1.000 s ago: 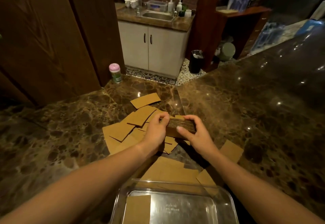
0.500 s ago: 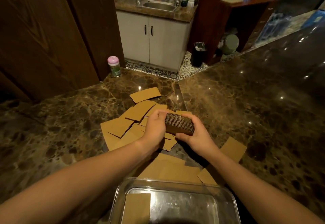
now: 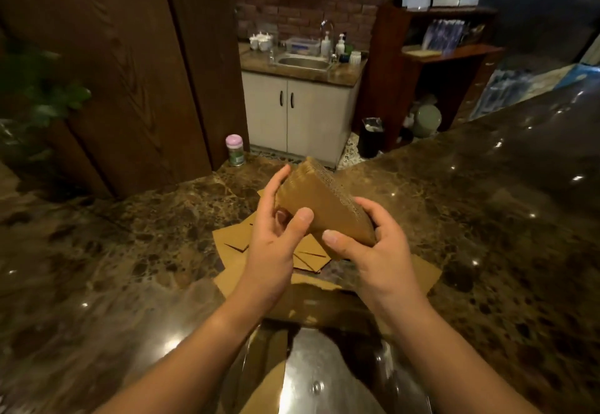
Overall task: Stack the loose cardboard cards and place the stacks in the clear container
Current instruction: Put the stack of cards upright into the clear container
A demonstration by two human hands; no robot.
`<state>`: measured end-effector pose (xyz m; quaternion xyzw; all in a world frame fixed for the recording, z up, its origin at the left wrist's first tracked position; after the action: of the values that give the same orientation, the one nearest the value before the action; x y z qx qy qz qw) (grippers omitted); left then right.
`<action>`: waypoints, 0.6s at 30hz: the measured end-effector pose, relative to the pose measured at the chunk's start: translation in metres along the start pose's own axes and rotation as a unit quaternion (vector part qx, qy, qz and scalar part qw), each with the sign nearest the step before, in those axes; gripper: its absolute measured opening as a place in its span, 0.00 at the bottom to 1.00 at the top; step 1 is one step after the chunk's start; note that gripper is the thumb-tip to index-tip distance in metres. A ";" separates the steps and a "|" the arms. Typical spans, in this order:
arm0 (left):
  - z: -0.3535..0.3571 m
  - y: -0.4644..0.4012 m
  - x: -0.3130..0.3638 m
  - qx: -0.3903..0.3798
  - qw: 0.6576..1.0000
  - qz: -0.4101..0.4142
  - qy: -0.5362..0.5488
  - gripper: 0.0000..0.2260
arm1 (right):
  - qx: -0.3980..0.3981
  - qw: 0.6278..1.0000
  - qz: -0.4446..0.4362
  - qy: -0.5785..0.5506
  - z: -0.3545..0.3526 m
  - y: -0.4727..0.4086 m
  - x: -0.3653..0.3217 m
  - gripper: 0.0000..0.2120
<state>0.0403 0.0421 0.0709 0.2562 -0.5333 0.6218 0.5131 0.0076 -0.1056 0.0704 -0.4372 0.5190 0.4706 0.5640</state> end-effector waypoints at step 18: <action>-0.104 0.123 -0.014 0.075 0.950 -0.197 -0.231 0.26 | -0.113 0.916 0.369 0.108 0.016 0.109 0.112 0.17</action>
<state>-0.0432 0.1448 -0.0213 0.5306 -0.5280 0.4706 0.4671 -0.0946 -0.0623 -0.0403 -0.3236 0.6445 0.6509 0.2373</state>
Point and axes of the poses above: each hand's wrist, its own y-axis away from the middle knuckle, its own z-axis out of the palm, x = y × z, the point moved 8 cm from there along -y, towards the middle knuckle, and after that the axes turned 6 degrees about z, right-handed, at the moved point
